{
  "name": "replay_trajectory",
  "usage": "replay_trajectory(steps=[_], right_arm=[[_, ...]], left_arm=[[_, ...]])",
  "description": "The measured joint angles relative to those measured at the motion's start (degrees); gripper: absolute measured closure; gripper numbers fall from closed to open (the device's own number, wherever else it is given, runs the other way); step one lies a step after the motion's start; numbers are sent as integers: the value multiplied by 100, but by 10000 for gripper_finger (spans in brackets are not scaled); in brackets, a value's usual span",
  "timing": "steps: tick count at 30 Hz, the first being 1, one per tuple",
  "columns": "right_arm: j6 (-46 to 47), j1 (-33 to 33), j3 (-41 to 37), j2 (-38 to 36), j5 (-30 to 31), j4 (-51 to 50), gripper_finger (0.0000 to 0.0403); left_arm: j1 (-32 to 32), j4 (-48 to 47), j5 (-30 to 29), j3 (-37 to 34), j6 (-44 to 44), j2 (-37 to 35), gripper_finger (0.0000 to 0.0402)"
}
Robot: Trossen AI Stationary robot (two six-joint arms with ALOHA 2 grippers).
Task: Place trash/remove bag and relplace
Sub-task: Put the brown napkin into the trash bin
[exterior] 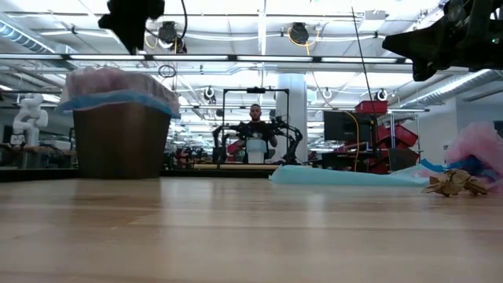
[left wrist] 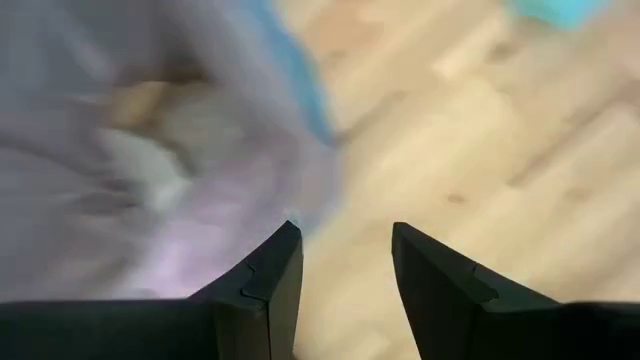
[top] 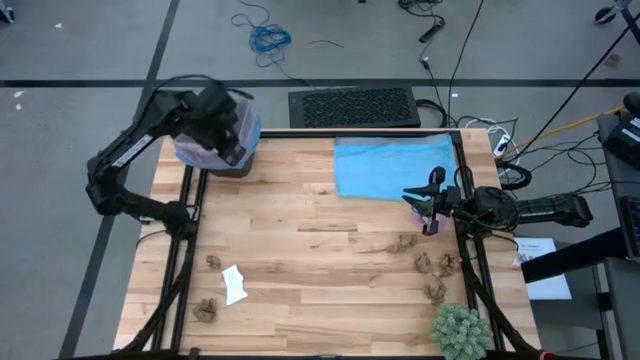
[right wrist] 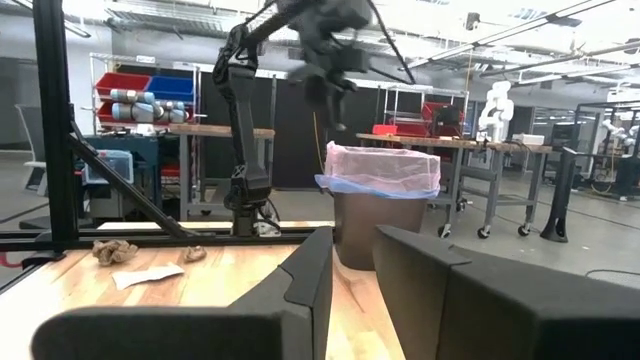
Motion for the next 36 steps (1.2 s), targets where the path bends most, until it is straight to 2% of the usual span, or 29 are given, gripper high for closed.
replay_trajectory(steps=[8,15,20,26,30,36], right_arm=[[22,0,0,-2,0,0,332],[22,1,0,-2,0,0,332],[22,-1,0,0,0,-4,332],[22,0,0,0,0,6,332],[22,1,0,0,-1,10,332],[22,0,0,-2,0,5,332]], left_arm=[[-1920,12,336,-297,-835,-176,249],[-3480,38,389,-1669,-1768,-75,249],[-4233,248,401,-2927,-2257,-15,249],[-4988,1578,1135,-4108,-2338,9,249],[-5397,2077,1302,-4595,-2420,60,249],[-5916,2075,1403,-4978,-2718,238,249]])
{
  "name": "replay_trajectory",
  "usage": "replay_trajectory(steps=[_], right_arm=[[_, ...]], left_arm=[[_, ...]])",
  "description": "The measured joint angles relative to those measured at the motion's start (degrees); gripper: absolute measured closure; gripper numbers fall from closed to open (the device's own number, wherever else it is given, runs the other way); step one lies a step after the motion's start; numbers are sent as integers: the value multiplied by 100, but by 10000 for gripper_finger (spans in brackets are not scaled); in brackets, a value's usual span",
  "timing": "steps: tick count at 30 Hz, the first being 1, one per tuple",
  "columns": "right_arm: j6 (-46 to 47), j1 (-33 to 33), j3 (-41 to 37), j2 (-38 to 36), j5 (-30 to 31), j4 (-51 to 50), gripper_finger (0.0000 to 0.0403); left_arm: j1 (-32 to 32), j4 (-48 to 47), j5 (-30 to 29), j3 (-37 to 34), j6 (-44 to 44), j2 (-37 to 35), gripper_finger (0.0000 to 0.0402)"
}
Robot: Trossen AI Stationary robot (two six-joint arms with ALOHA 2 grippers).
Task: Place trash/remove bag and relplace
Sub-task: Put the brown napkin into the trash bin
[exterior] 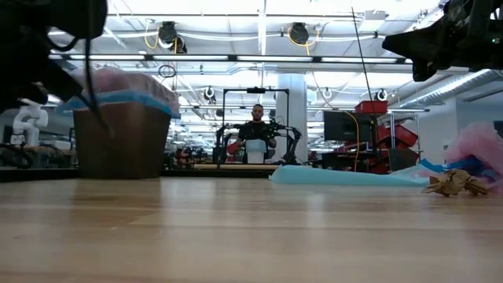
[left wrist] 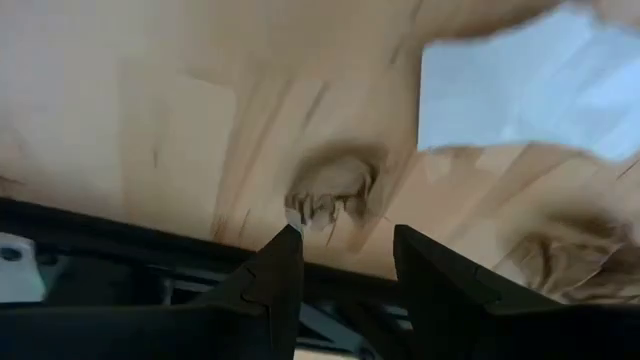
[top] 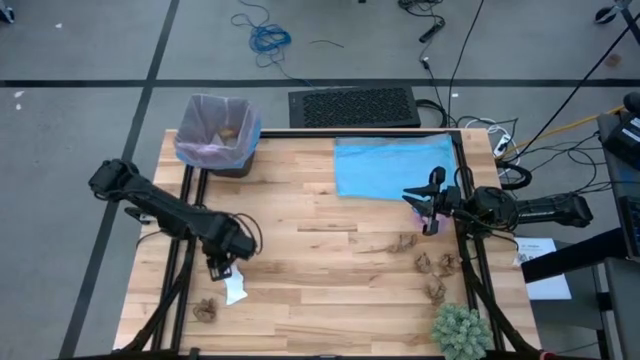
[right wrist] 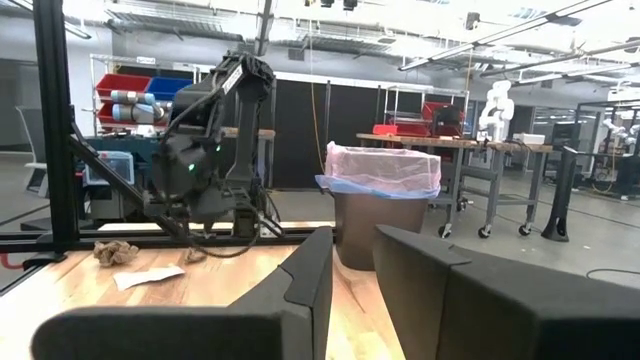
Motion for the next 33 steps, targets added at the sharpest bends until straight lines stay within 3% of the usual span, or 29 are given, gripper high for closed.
replay_trajectory(steps=[10,18,21,26,31,33], right_arm=[[0,-1,0,1,0,-7,332],[0,-1,0,2,0,-7,332],[0,0,0,1,0,-2,332],[0,1,0,2,0,18,332],[-1,1,-1,2,1,49,332],[-4,1,-2,1,0,73,332]], left_arm=[[-609,839,17,-446,-197,319,249],[-678,1211,-74,-1137,-913,500,250],[-678,1287,-37,-1181,-1048,574,268],[-681,1347,-180,-724,-946,620,379],[-605,1219,-718,145,-712,614,396],[-514,1010,-1222,618,-595,608,397]])
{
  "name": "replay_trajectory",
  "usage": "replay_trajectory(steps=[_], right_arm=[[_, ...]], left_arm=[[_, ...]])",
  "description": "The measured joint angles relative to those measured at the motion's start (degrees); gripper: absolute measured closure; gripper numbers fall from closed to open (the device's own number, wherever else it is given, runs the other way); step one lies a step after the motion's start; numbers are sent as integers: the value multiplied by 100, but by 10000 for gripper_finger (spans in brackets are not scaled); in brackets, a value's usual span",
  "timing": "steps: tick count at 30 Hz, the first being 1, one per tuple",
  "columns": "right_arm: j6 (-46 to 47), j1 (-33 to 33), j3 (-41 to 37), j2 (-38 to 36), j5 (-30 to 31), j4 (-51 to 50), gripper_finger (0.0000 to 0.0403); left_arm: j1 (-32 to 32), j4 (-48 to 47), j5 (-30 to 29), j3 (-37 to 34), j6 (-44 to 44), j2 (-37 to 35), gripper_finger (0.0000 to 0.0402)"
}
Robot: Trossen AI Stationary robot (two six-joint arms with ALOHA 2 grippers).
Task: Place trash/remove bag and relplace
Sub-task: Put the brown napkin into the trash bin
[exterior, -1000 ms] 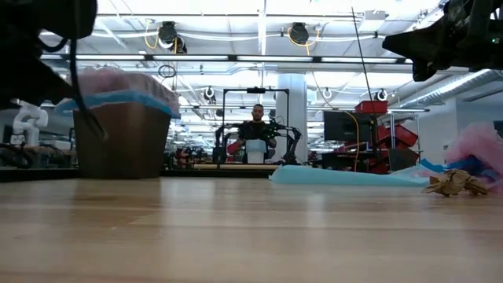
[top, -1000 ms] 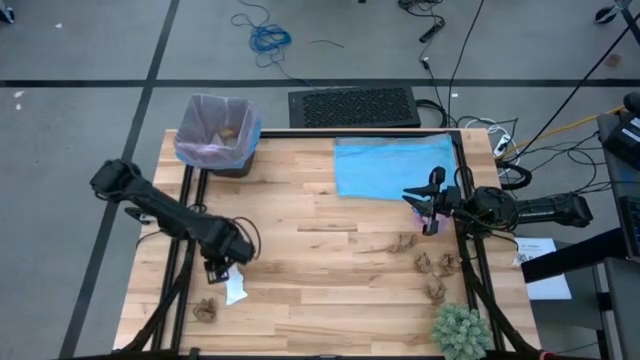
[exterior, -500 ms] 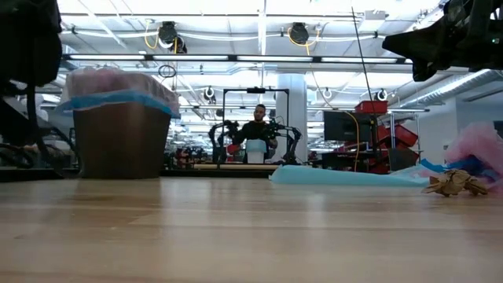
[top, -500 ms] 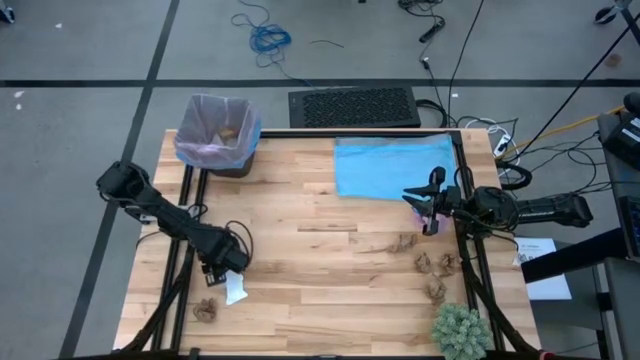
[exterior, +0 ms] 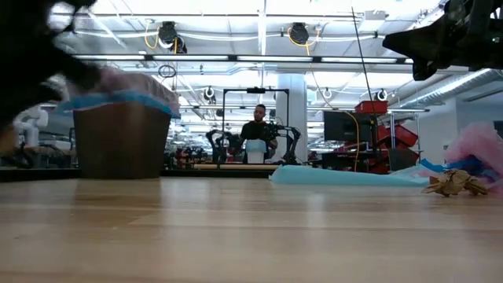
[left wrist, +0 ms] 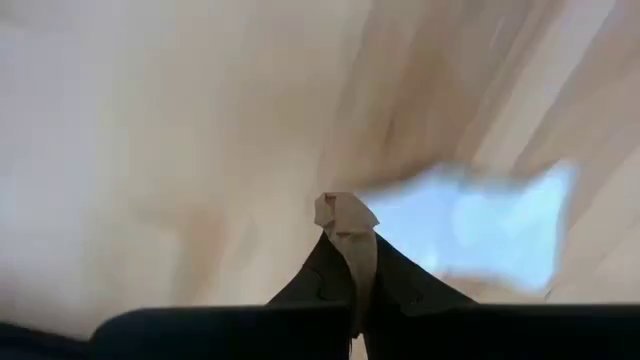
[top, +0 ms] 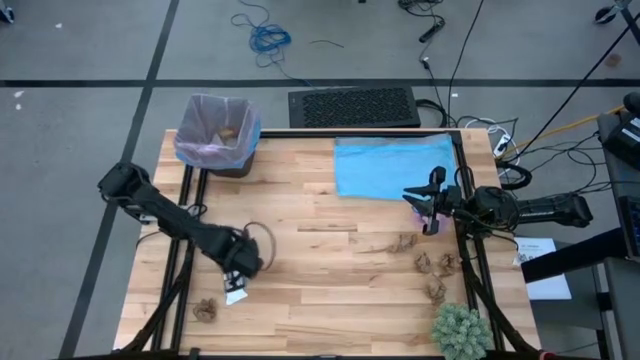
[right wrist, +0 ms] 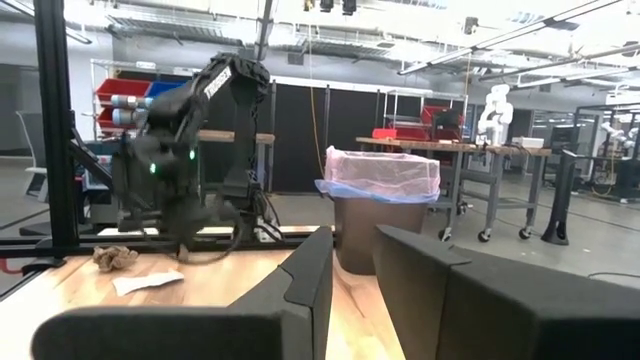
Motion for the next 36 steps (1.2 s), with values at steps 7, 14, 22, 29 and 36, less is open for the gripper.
replay_trajectory(steps=[7,14,22,29,36], right_arm=[[-39,0,0,1,0,120,332],[-81,-1,0,-1,0,151,332],[5,4,0,1,0,99,332],[131,4,0,1,-13,78,332],[125,4,0,1,-13,46,332]], left_arm=[[601,-1180,-2523,1867,354,-1,400],[1817,-2508,-4632,3596,651,-2,401],[3829,-3017,-4963,4783,1787,-5,401],[5578,-2997,-4524,4868,2752,-2,401],[6734,-2693,-3736,4712,4140,116,394]])
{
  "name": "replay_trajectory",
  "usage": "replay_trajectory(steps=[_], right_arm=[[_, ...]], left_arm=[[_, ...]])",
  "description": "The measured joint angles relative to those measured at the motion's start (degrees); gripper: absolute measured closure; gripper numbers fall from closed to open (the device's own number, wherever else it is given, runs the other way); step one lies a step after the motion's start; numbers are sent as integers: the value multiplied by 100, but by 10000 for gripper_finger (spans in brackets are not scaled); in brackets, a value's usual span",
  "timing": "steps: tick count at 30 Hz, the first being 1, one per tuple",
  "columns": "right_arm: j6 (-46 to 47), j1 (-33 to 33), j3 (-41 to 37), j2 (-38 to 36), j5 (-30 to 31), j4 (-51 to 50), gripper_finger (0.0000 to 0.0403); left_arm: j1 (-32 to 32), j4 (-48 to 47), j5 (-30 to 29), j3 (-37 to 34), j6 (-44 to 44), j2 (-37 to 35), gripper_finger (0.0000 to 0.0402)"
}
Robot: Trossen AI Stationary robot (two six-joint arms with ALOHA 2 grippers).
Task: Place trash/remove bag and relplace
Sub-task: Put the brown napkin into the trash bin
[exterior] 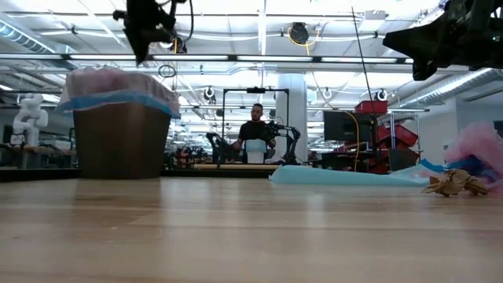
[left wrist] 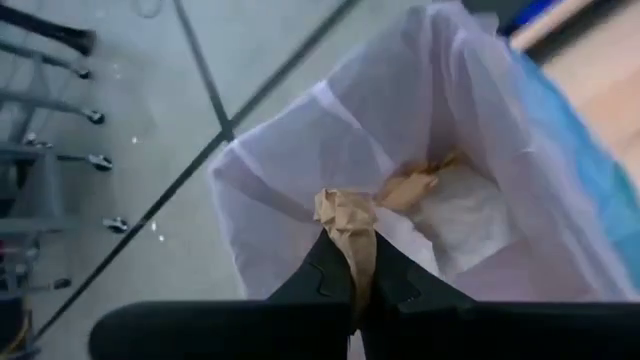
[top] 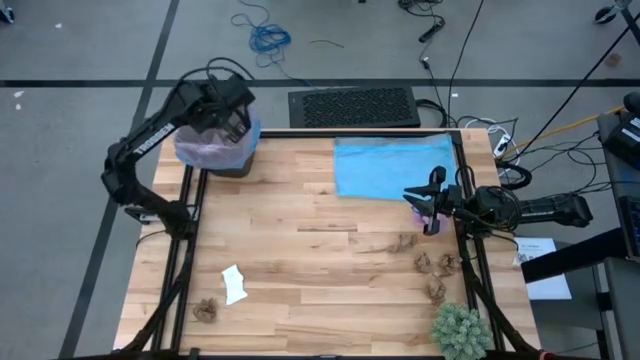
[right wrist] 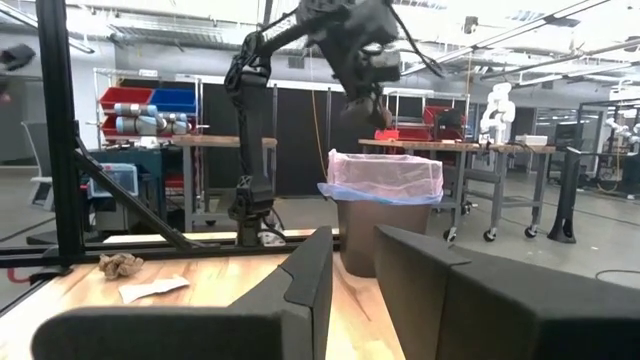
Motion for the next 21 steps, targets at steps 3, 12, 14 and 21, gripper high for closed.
replay_trajectory(steps=[3,12,14,21], right_arm=[[-5,0,0,0,0,4,332],[2,0,0,0,-4,-9,332],[-2,0,0,0,-2,-41,332],[-36,0,0,-1,-4,-63,332]], left_arm=[[251,168,795,-191,494,171,366],[324,-375,1003,-281,457,809,254],[320,-383,799,-277,428,809,241],[323,-392,300,-225,371,637,217]])
